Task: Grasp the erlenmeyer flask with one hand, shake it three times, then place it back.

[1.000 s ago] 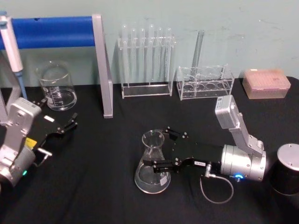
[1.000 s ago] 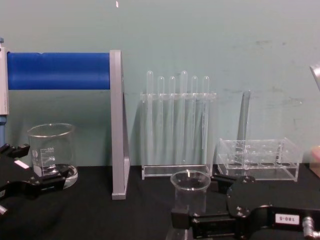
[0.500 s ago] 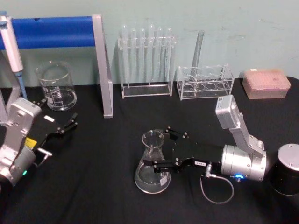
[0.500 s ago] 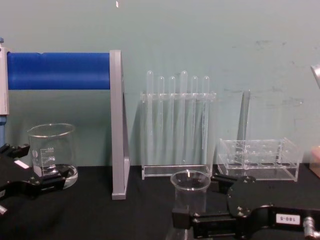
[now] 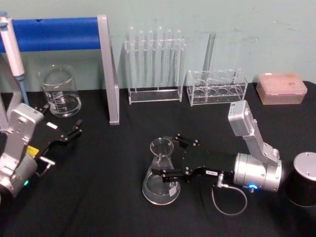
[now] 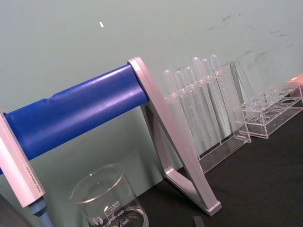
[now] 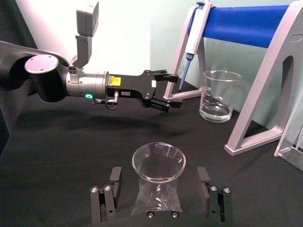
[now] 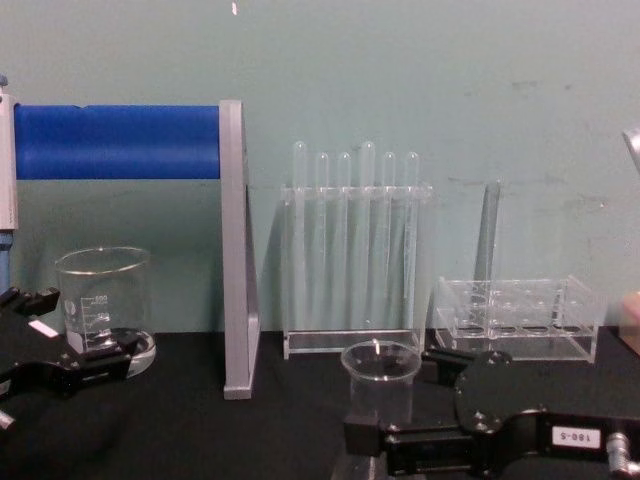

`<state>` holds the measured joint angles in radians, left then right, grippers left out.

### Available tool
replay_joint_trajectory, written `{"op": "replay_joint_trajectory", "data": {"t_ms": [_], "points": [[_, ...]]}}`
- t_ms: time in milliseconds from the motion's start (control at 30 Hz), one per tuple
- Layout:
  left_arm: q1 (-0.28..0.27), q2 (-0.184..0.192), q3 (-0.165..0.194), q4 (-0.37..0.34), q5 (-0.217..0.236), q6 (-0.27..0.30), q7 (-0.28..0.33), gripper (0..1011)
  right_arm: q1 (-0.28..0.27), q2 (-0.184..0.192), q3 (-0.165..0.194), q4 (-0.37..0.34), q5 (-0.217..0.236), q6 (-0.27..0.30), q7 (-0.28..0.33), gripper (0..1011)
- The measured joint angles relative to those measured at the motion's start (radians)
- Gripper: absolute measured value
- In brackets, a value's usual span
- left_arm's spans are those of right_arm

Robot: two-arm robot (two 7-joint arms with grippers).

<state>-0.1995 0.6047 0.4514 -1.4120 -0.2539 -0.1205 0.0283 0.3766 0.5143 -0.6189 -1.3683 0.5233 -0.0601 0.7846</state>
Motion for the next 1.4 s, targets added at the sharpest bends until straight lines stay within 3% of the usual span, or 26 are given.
{"op": "replay_joint_trajectory", "data": {"t_ms": [267,700,1400], "points": [[0.0,0.0,0.0,0.0,0.0,0.0,0.0,1001,0.0,0.0,0.0,0.0,0.0,0.0,0.0,851],[0.0,0.0,0.0,0.0,0.0,0.0,0.0,1001,0.0,0.0,0.0,0.0,0.0,0.0,0.0,452],[0.0,0.0,0.0,0.0,0.0,0.0,0.0,1001,-0.005,0.006,0.0,-0.014,0.003,0.009,-0.009,448]]}}
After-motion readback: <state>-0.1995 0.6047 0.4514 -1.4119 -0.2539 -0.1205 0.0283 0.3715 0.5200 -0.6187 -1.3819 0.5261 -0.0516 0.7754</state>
